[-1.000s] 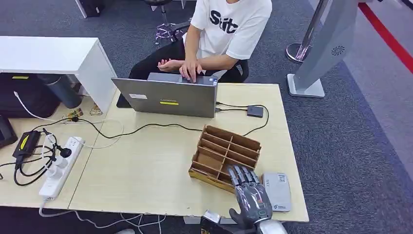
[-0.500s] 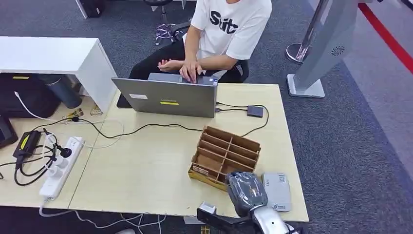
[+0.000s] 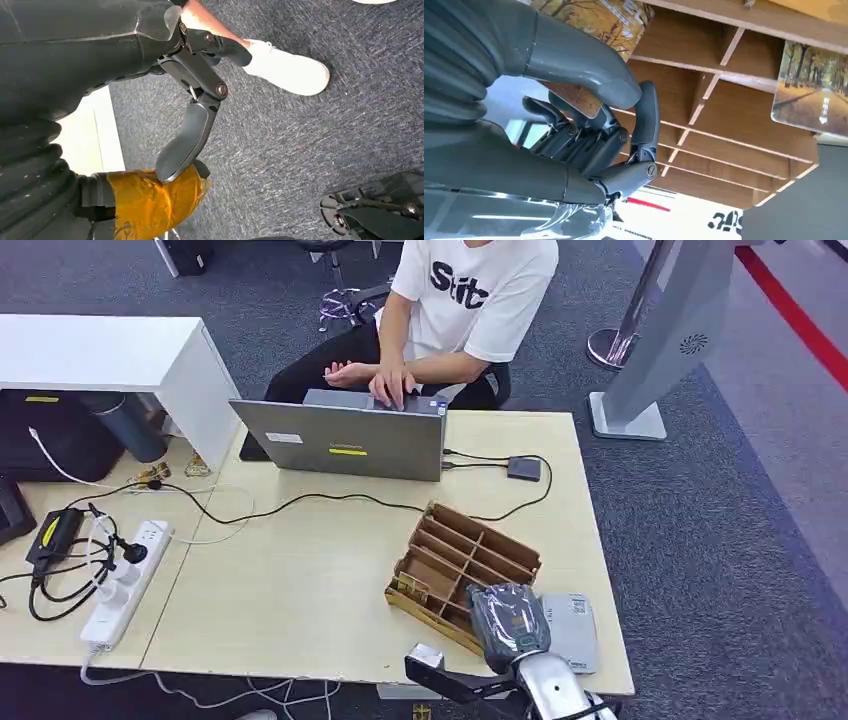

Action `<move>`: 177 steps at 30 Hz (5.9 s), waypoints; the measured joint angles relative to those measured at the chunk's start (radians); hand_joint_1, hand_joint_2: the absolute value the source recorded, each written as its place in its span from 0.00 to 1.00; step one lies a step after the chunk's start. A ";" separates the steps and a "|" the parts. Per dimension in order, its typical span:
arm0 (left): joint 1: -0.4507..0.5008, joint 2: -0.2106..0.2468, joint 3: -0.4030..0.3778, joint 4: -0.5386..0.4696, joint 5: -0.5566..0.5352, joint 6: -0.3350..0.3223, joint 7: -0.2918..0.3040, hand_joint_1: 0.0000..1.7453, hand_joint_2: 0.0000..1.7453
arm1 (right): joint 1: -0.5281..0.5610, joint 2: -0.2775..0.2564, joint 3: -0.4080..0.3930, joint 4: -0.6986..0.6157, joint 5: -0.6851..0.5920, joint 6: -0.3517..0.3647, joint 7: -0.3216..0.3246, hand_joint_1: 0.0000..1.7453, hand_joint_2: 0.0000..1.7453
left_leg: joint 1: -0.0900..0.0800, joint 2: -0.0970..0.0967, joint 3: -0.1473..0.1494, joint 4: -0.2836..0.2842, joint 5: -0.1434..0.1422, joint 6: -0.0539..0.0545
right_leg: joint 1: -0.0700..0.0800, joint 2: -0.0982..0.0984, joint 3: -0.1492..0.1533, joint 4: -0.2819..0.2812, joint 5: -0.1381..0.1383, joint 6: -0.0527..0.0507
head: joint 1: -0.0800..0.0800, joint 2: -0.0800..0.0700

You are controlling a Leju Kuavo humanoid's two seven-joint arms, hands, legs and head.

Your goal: Pass the card to the sensor for recognition and then transmit it.

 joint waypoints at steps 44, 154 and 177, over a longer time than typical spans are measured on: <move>0.006 0.003 -0.038 0.000 0.000 -0.004 0.009 0.00 1.00 | -0.060 0.005 -0.066 -0.239 -0.050 -0.203 -0.098 1.00 1.00 | 0.000 0.001 0.000 0.000 0.000 0.000 | 0.000 0.000 0.000 0.000 0.000 0.000 | 0.000 0.000; 0.030 -0.022 0.100 -0.017 0.044 0.010 -0.032 0.00 1.00 | 0.200 0.331 -1.160 -0.269 -2.438 0.410 -0.176 0.00 1.00 | 0.000 -0.002 0.000 0.000 -0.001 0.001 | 0.000 -0.002 0.001 -0.001 0.000 0.002 | 0.000 0.000; 0.030 -0.016 0.115 -0.017 0.001 0.003 -0.046 0.00 1.00 | 0.066 0.339 -1.675 0.525 -1.690 0.187 -0.122 0.00 1.00 | 0.000 -0.001 0.000 0.000 -0.001 0.001 | 0.001 -0.002 0.001 -0.001 -0.001 0.001 | 0.000 0.000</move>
